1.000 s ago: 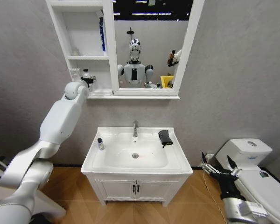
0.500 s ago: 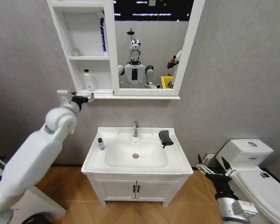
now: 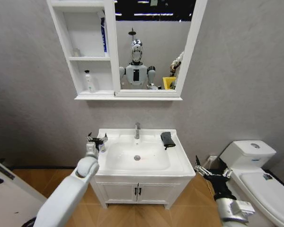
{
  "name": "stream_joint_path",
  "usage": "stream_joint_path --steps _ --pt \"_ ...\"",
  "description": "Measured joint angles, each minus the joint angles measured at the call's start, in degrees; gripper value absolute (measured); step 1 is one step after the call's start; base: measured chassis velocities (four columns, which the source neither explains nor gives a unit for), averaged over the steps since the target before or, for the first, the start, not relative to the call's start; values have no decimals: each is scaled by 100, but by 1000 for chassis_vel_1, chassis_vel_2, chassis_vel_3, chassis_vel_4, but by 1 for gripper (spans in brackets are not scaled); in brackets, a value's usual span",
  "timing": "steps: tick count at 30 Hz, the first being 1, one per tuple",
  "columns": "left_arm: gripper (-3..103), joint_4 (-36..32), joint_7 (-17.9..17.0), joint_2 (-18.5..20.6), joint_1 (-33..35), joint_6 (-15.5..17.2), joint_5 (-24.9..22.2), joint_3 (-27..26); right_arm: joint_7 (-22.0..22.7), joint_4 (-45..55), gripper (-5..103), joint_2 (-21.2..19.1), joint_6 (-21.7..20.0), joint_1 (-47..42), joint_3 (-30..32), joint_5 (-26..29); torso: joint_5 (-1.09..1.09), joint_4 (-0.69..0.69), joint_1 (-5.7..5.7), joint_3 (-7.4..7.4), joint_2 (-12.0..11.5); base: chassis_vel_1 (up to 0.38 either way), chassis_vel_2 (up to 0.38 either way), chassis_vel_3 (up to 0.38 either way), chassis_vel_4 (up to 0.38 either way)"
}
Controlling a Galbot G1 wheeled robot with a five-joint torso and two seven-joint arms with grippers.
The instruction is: Move facial cleanser and shampoo from washbasin to cabinet, then wipe washbasin with towel.
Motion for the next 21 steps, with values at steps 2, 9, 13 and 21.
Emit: stream_joint_path --steps 2,9,13,21 --pt "100 165 58 -86 36 -76 102 4 1 -8 100 11 4 8 -9 -6 1 0 0 0 0 0 0 0 0" --pt "100 656 126 -421 -76 -174 189 69 2 6 100 53 7 7 -34 -17 1 -1 1 0 0 0 0 0 0" --pt "100 1018 188 -593 -261 -151 319 93 10 -28 100 42 60 -12 20 -2 0 -1 1 0 0 0 0 0 0" --pt "100 1881 231 -894 -630 -87 459 14 16 -135 100 42 103 15 32 2 0 -1 1 1 0 0 0 0 0"
